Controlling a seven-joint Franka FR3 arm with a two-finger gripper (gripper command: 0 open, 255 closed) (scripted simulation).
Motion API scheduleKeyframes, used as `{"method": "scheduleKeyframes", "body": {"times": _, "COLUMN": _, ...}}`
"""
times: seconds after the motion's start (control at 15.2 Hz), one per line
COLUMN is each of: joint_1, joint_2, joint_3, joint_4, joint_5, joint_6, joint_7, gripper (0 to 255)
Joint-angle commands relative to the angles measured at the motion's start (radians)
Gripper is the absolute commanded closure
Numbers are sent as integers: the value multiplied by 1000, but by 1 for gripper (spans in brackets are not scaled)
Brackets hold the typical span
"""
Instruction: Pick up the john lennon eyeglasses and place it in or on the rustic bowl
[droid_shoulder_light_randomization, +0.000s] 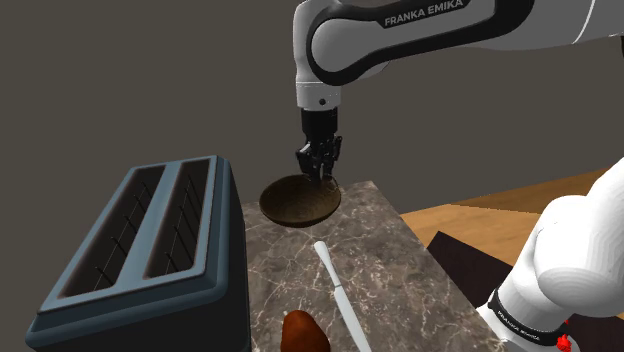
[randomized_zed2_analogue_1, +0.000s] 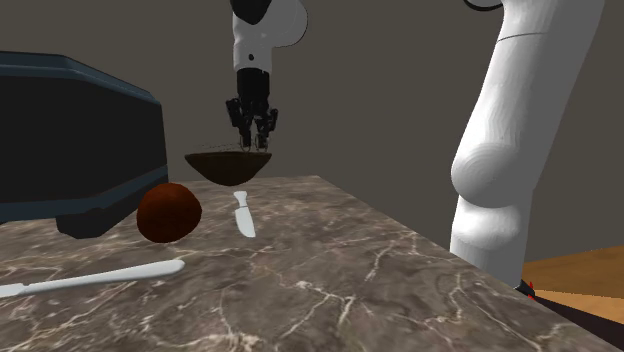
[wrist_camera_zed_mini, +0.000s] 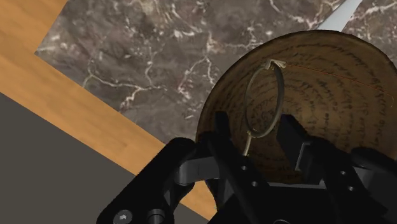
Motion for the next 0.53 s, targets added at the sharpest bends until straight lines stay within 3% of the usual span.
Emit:
{"method": "scheduleKeyframes", "body": {"times": 0.0, "joint_1": 0, "joint_2": 0, "joint_3": 0, "joint_4": 0, "joint_5": 0, "joint_6": 0, "joint_7": 0, "gripper": 0}}
{"method": "scheduleKeyframes", "body": {"times": 0.26, "joint_1": 0, "joint_2": 0, "joint_3": 0, "joint_4": 0, "joint_5": 0, "joint_6": 0, "joint_7": 0, "gripper": 0}}
{"method": "scheduleKeyframes", "body": {"times": 0.46, "joint_1": -6, "joint_2": 11, "joint_3": -8, "joint_4": 111, "joint_5": -7, "joint_6": -100, "joint_7": 4, "gripper": 0}}
